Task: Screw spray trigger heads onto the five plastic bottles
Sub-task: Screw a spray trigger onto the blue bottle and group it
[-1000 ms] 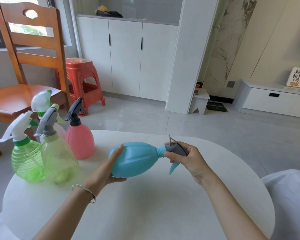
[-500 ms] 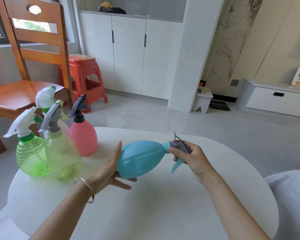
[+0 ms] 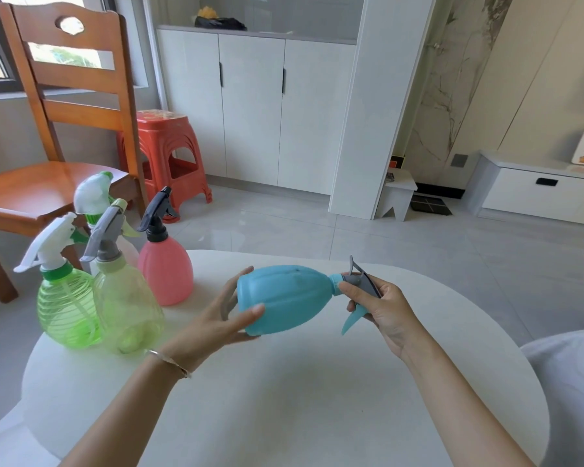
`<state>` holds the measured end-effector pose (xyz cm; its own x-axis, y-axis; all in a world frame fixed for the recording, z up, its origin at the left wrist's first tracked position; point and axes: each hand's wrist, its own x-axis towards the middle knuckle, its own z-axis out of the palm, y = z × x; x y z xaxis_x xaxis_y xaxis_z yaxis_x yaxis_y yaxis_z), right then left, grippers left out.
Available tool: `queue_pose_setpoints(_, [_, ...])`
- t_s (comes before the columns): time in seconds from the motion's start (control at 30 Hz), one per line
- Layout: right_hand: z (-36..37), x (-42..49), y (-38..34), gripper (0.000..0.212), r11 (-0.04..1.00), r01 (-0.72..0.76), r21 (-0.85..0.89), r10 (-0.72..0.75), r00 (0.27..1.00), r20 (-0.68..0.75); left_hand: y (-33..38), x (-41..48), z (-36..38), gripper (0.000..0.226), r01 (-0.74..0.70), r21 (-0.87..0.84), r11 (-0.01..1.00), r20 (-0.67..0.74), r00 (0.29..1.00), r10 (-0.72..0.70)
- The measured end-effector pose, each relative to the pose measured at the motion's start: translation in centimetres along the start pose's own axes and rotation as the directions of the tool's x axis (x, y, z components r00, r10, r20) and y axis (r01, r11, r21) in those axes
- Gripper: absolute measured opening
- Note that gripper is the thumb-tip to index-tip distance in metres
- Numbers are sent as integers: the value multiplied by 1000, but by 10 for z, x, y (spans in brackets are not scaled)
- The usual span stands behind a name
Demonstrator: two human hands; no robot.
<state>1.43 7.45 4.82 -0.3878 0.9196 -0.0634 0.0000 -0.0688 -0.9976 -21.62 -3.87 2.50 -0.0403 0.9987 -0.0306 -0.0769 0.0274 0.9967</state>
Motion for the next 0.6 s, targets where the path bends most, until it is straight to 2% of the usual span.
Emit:
queue_pose_setpoints(0.03, [-1, 1, 1, 14, 1000, -13, 22, 13, 1000, -4, -1, 1, -2, 104, -38, 29, 999, 13, 999, 37])
queue_pose_setpoints(0.1, [0, 0, 1, 15, 998, -26, 50, 25, 1000, 8, -2, 0, -2, 91, -29, 18, 999, 58, 998, 28])
queue_pose_setpoints(0.17, [2, -1, 1, 18, 999, -24, 34, 22, 999, 38, 2, -3, 3, 69, 122, -76, 990, 83, 990, -116])
queue_pose_setpoints(0.23, [3, -1, 1, 18, 1000, -20, 6, 19, 999, 49, 2, -4, 4, 62, 188, -72, 979, 75, 980, -183])
queue_pose_setpoints(0.27, [3, -1, 1, 17, 1000, -22, -4, 22, 999, 46, 1, -3, 3, 64, 150, -60, 987, 50, 988, -147])
queue_pose_setpoints(0.37, [2, 0, 2, 13, 999, -51, 15, 50, 998, 36, 0, -3, -1, 92, -13, 0, 1000, 20, 1000, 13])
queue_pose_setpoints(0.4, [1, 0, 2, 13, 998, -53, 18, 53, 998, 42, 0, -3, -2, 92, -22, -6, 1000, 36, 999, 23])
queue_pose_setpoints(0.47, [2, -1, 2, 16, 999, -43, 8, 42, 997, 67, 1, -4, 0, 76, 96, -116, 989, 76, 993, -88])
queue_pose_setpoints(0.53, [3, -1, 2, 18, 999, -31, -24, 33, 996, 82, 2, -3, 2, 65, 248, -139, 959, 100, 967, -236])
queue_pose_setpoints(0.6, [3, -1, 2, 17, 998, -31, -50, 35, 997, 75, -3, -1, 0, 66, 231, -90, 969, 71, 972, -225])
